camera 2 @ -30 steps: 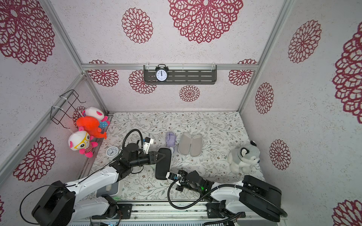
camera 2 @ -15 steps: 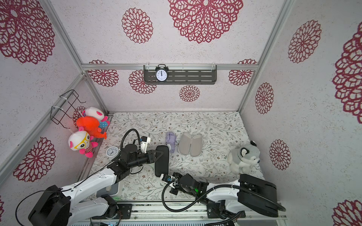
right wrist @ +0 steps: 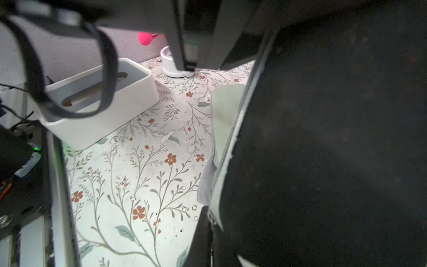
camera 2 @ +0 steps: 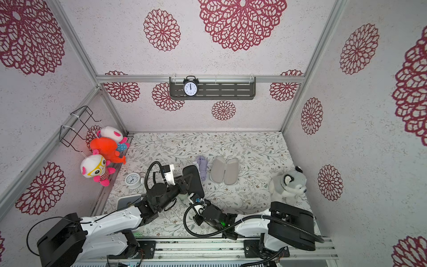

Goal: Put umbrellas into zippered umbrella sleeves
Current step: Zip the zipper on the umbrella sleeve, then place the umbrella sleeve at the center of the board.

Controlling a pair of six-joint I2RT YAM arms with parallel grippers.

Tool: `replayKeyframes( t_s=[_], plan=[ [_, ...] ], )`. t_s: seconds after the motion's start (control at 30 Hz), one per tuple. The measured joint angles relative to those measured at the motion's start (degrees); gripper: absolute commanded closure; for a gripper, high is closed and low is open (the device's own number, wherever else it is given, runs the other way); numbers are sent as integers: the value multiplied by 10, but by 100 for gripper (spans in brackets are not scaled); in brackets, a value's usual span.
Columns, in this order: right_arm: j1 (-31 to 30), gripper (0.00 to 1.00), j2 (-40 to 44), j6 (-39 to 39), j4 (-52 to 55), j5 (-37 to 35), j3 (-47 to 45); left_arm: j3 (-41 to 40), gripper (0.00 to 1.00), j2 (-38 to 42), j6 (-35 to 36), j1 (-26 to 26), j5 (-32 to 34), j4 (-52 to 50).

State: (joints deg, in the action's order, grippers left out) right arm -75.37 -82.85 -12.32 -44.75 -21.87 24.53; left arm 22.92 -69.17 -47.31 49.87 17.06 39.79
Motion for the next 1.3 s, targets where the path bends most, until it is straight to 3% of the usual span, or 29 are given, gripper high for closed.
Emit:
replayKeyframes(
  t_s=[0.17,0.3,0.9,1.3],
  plan=[
    [2,100,-19,-19,-8,-27,17,-8,100,-18,23,38,90,61],
    [5,100,-25,-30,-18,-24,24,-23,100,-23,23,42,126,97],
    [37,100,-38,-55,-12,7,94,-50,100,-49,11,53,160,209],
    [53,100,18,-73,77,8,66,-13,100,-161,-45,70,137,242]
  ],
)
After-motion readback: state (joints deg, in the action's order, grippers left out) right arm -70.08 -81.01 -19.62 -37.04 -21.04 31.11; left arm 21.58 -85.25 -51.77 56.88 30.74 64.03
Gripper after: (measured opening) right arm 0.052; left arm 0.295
